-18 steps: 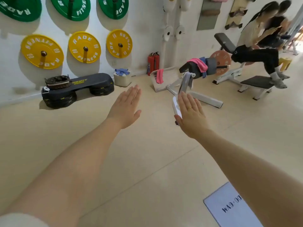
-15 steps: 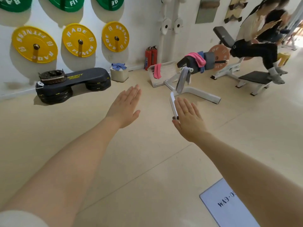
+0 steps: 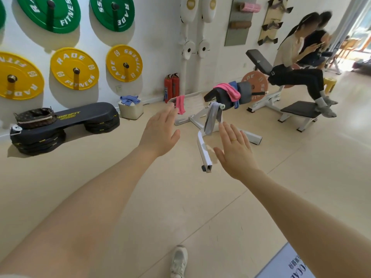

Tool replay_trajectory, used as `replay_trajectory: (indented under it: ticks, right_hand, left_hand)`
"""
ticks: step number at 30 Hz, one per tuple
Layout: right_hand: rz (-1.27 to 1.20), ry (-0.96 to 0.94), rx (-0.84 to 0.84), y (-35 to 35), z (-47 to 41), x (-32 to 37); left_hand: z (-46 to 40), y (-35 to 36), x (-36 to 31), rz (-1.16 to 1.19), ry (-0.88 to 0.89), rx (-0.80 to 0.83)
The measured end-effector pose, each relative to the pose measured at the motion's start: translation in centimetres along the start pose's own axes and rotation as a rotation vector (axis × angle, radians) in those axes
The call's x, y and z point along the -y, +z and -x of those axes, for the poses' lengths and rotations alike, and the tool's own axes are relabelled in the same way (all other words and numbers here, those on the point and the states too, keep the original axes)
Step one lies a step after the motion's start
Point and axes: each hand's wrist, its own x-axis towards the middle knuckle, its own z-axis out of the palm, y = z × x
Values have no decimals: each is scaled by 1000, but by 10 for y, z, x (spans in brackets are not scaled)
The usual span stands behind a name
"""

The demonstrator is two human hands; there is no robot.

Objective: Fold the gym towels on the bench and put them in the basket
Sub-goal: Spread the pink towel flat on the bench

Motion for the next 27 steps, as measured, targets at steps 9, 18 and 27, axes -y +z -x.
replay_trajectory:
  ticks: [9,18,27]
  right_hand:
    - [-25,94,118,55,-191,-64]
    - [-4,63,153,101,-352,-147]
    - [-34,62,225,179,-531,-265]
  left_hand:
    - [-183,93,56,-30,79,159]
    - [-351,170,80,-13,122,182]
    - [-523,288,100,-20,41,269]
